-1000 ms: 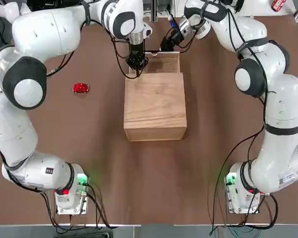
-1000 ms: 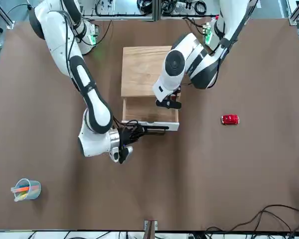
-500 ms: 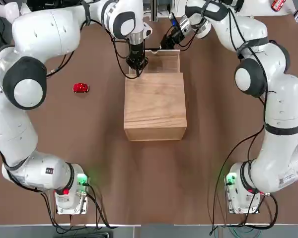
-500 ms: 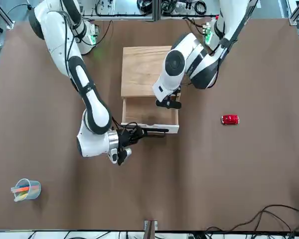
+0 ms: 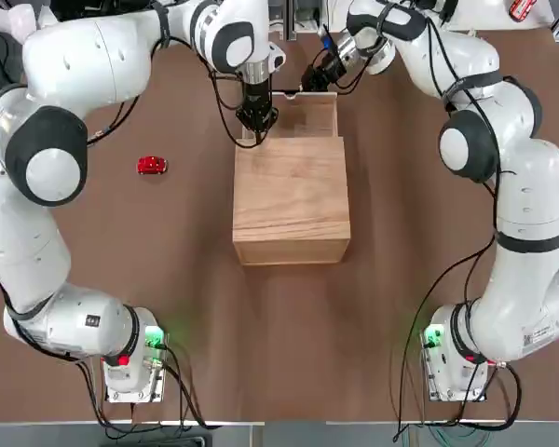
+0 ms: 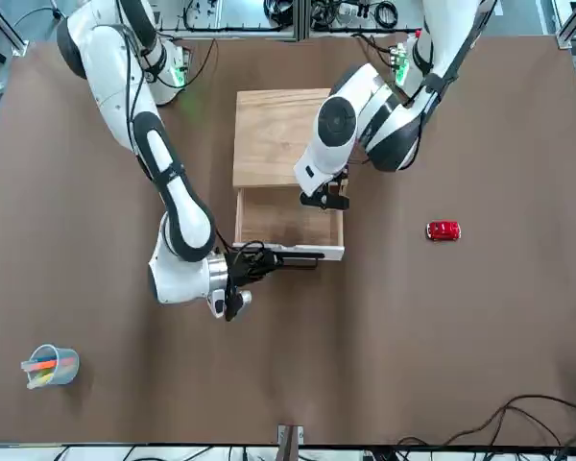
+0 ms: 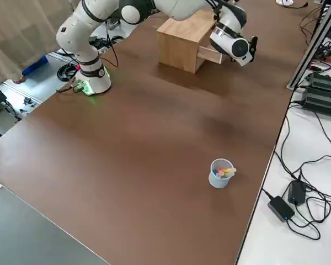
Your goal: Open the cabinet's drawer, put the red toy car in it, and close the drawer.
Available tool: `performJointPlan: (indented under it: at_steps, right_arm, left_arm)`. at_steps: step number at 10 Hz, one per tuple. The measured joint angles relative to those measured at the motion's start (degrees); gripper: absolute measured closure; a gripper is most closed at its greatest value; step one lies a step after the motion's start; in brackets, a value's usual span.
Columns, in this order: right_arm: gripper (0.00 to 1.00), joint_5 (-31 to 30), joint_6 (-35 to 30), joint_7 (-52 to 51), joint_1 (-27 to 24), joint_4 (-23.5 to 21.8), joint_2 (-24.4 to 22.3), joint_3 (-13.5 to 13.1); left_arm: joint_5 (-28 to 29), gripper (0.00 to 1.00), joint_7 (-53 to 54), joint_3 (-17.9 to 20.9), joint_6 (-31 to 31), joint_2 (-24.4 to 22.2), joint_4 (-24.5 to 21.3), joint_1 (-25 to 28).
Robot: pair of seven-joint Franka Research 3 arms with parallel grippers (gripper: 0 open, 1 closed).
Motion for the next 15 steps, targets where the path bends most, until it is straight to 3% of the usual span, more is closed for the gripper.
performJointPlan:
  at_steps: [3,4,6,7,11,14,15]
  right_arm:
    - [0.46,0.2,0.1,0.6,-0.1,0.2,0.0,-0.1]
    - [0.3,0.5,0.1,0.7,-0.1,0.3,0.0,-0.1]
    - [0.17,1.1,0.1,0.9,-0.1,1.0,0.0,-0.1]
    - [0.02,1.2,0.1,0.9,-0.1,1.2,0.0,-0.1]
    - [0.0,1.3,0.5,1.2,-1.7,2.2,0.0,-0.1]
    - [0.0,1.3,0.4,1.2,-5.4,5.5,-0.2,-0.2]
    - [0.0,1.3,0.4,1.2,-6.7,6.3,-0.4,-0.2]
  left_arm:
    - [0.0,0.99,0.0,0.0,0.0,0.0,0.0,0.0]
    - [0.0,0.99,0.0,0.0,0.0,0.0,0.0,0.0]
    - [0.0,0.99,0.0,0.0,0.0,0.0,0.0,0.0]
    - [0.0,0.99,0.0,-0.1,0.0,0.0,0.0,0.0]
    - [0.0,0.99,0.0,-0.2,0.0,-0.9,0.0,0.0]
    - [0.0,0.98,-0.1,-0.1,-0.2,-1.6,0.0,0.6]
    - [0.0,0.92,-0.1,0.5,-0.7,-2.3,0.0,1.1]
